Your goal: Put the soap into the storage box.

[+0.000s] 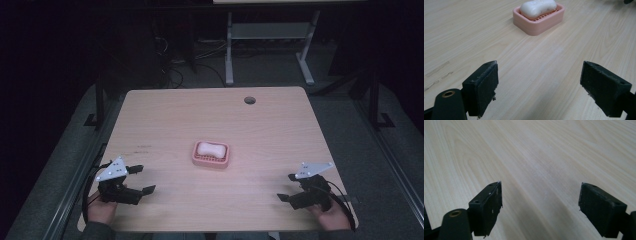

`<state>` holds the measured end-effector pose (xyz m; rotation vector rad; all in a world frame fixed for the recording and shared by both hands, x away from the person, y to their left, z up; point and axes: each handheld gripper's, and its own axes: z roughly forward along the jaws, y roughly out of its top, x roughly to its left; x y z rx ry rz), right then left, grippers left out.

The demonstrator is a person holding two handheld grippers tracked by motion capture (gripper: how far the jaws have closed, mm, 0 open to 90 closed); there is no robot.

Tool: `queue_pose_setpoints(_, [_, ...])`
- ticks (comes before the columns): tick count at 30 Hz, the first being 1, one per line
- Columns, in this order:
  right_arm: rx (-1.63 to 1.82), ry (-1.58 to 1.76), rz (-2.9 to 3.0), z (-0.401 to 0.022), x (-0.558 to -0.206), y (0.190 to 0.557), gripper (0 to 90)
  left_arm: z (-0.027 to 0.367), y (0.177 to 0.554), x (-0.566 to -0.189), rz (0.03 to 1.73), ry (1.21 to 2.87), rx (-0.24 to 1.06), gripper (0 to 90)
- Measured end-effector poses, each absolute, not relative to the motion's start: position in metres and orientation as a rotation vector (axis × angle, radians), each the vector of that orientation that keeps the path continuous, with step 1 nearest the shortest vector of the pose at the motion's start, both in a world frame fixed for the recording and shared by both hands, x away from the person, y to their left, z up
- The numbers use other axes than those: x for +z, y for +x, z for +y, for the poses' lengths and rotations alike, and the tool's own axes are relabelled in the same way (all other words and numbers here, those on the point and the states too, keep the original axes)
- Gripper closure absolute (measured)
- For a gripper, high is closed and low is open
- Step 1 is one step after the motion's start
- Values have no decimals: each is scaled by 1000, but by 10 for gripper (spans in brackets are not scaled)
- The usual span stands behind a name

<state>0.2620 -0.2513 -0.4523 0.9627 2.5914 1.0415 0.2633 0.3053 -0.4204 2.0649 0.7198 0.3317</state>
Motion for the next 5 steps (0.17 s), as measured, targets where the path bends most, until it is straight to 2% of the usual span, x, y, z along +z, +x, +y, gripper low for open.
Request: queue_pose_setpoints(5, [1037,941,2551,-251,-456,254,164,305,264,-421,720,2069,332,148])
